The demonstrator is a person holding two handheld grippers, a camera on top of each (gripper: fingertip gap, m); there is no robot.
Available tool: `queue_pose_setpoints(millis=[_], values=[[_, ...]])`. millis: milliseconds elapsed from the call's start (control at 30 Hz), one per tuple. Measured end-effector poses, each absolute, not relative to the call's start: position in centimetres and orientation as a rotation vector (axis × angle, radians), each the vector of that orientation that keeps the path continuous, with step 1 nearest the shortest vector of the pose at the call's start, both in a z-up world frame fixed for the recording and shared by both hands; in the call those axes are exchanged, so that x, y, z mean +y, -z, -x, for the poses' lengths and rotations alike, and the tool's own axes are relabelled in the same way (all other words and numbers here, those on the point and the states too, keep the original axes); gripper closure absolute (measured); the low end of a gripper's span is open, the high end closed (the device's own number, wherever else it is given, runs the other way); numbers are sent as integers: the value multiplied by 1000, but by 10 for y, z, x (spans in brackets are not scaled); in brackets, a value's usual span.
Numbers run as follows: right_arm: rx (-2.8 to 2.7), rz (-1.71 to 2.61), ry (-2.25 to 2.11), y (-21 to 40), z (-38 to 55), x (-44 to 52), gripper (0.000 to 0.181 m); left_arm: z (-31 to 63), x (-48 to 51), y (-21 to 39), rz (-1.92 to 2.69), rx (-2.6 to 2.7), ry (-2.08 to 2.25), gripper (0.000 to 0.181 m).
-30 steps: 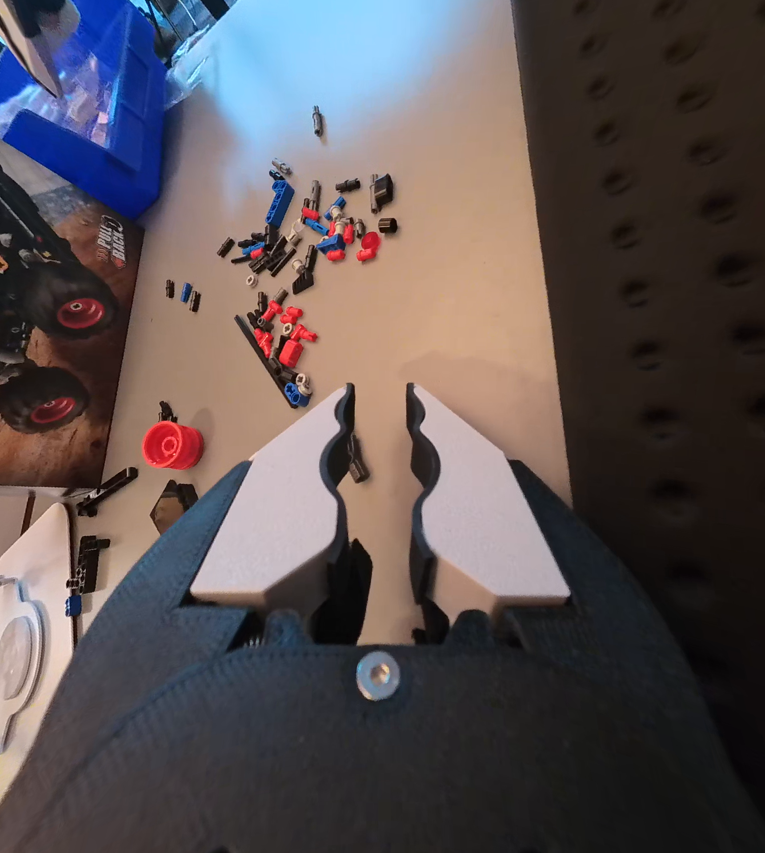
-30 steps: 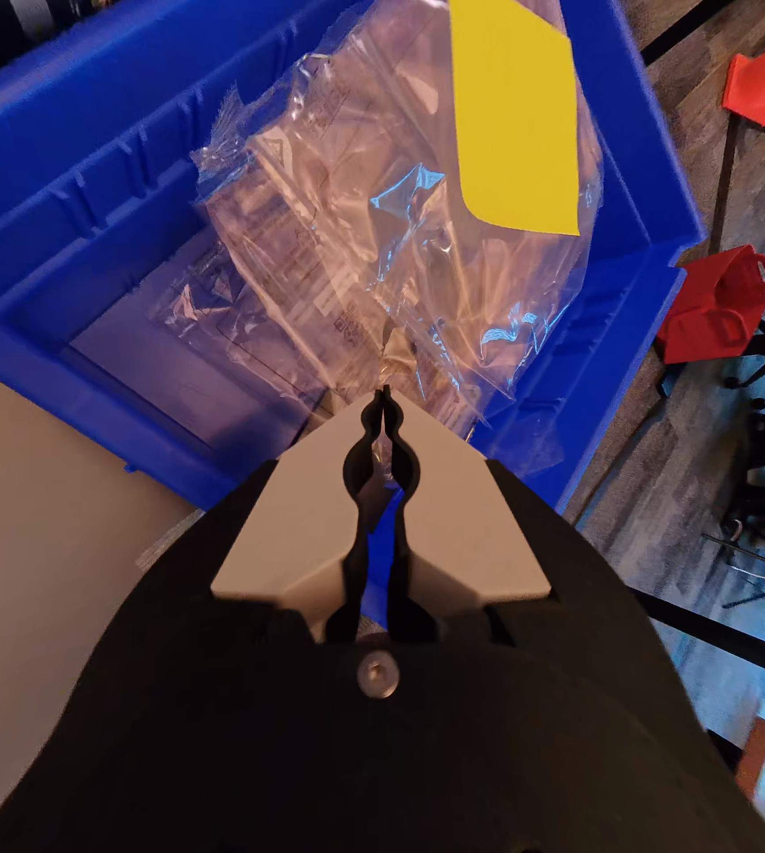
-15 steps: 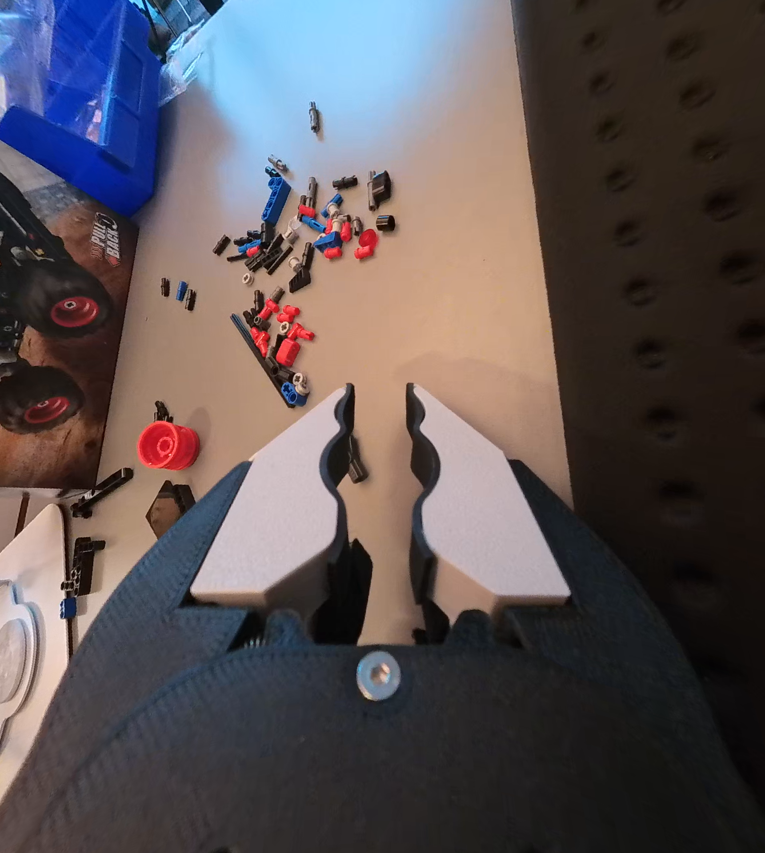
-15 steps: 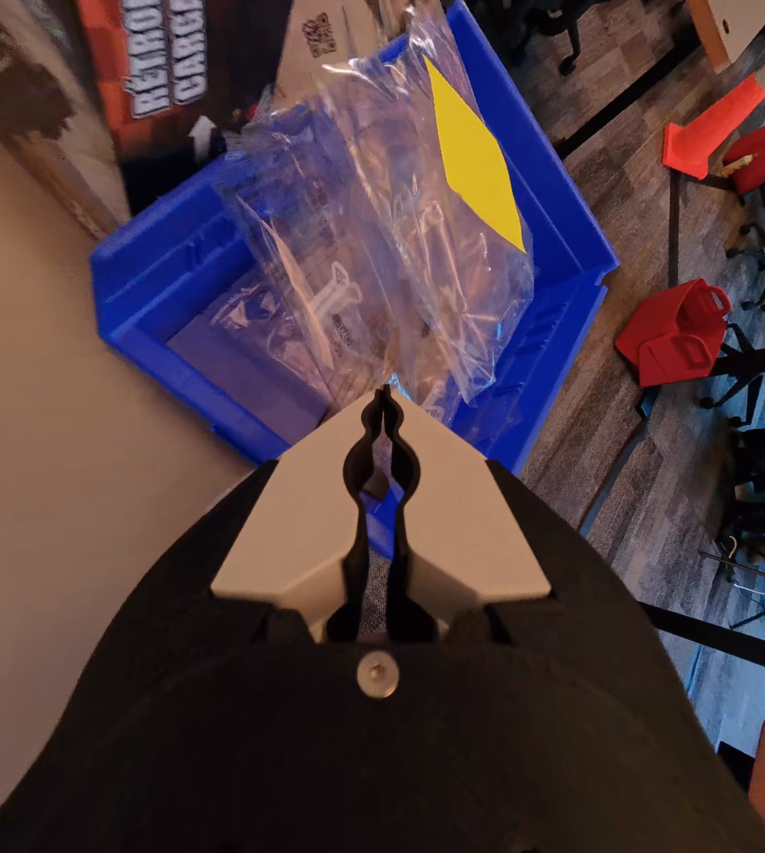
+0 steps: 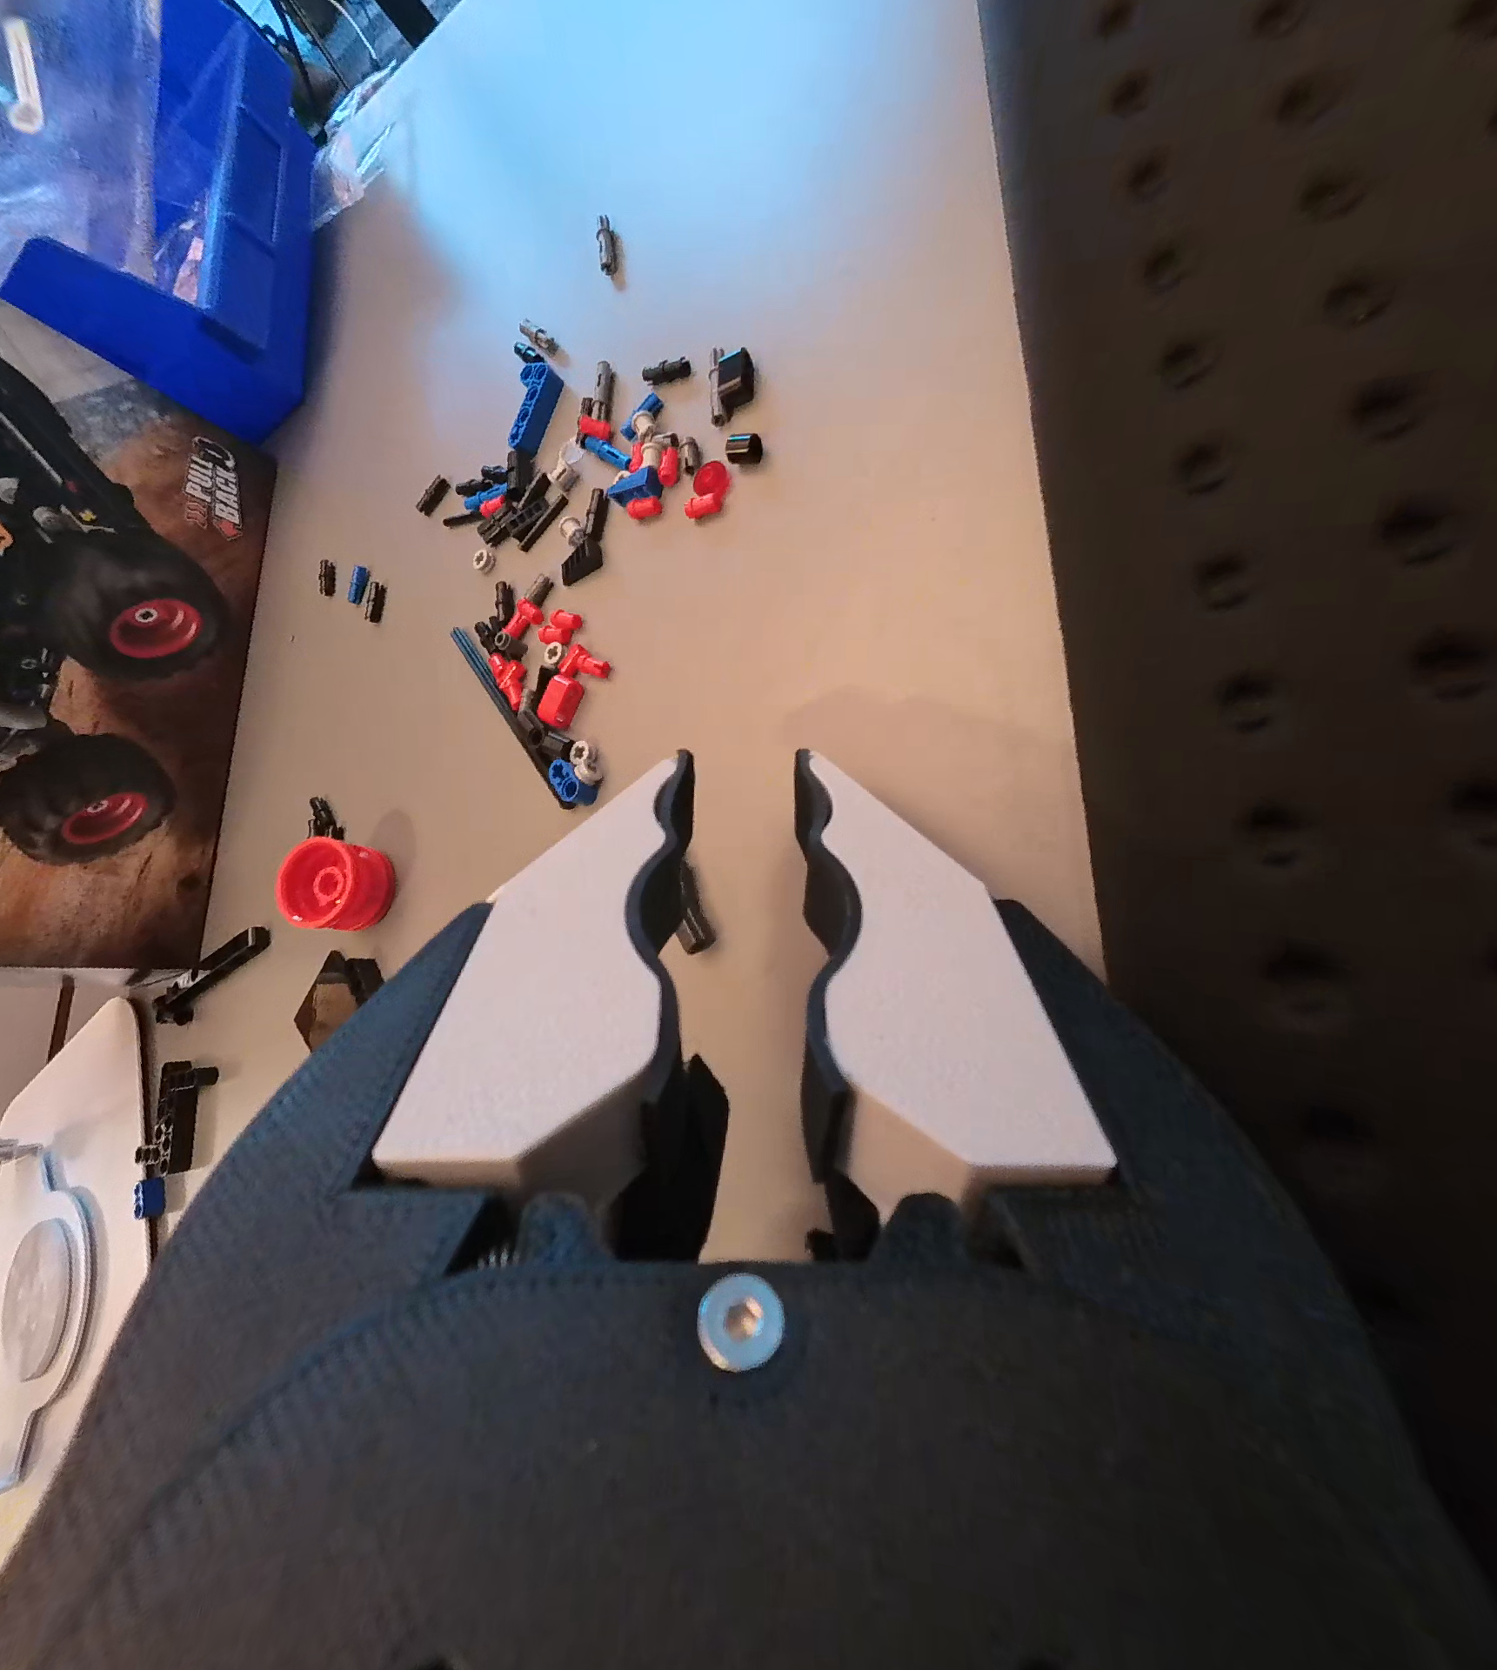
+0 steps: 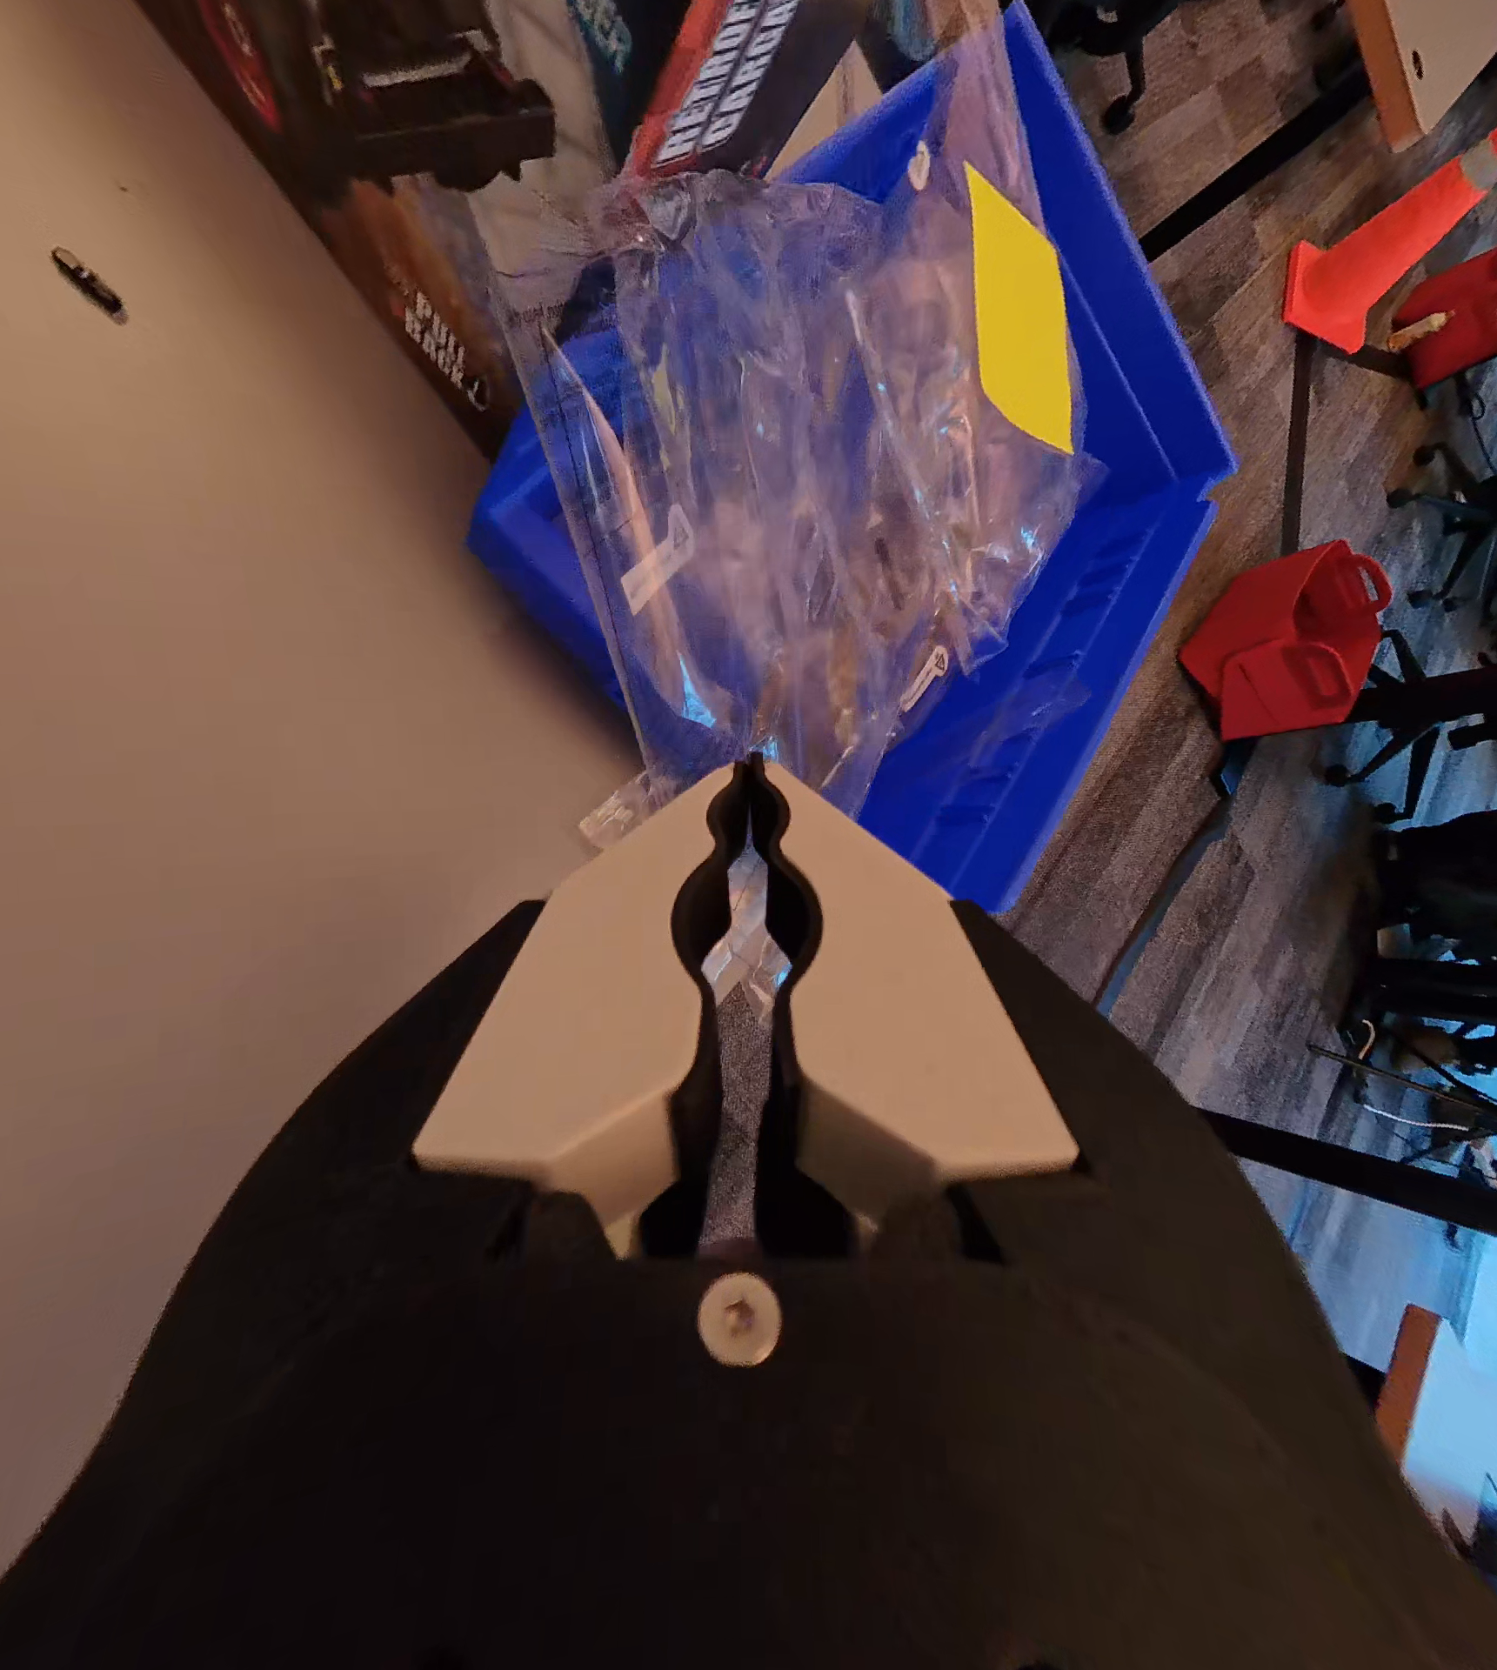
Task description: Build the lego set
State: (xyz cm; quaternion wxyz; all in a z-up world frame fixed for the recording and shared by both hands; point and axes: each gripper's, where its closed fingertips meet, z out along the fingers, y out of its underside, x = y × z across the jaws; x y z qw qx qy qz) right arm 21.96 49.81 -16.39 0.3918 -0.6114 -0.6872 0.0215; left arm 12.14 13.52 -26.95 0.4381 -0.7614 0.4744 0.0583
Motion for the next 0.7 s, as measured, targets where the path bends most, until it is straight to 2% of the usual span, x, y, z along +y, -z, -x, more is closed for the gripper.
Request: queue_pose_setpoints(millis=[500, 700], values=[[-1824, 1371, 102, 155, -245, 402, 181, -114, 122, 267, 1888, 1153, -175, 160], [-1827, 1331, 145, 156, -243, 354, 181, -110, 132, 246, 1896, 980, -131, 147]])
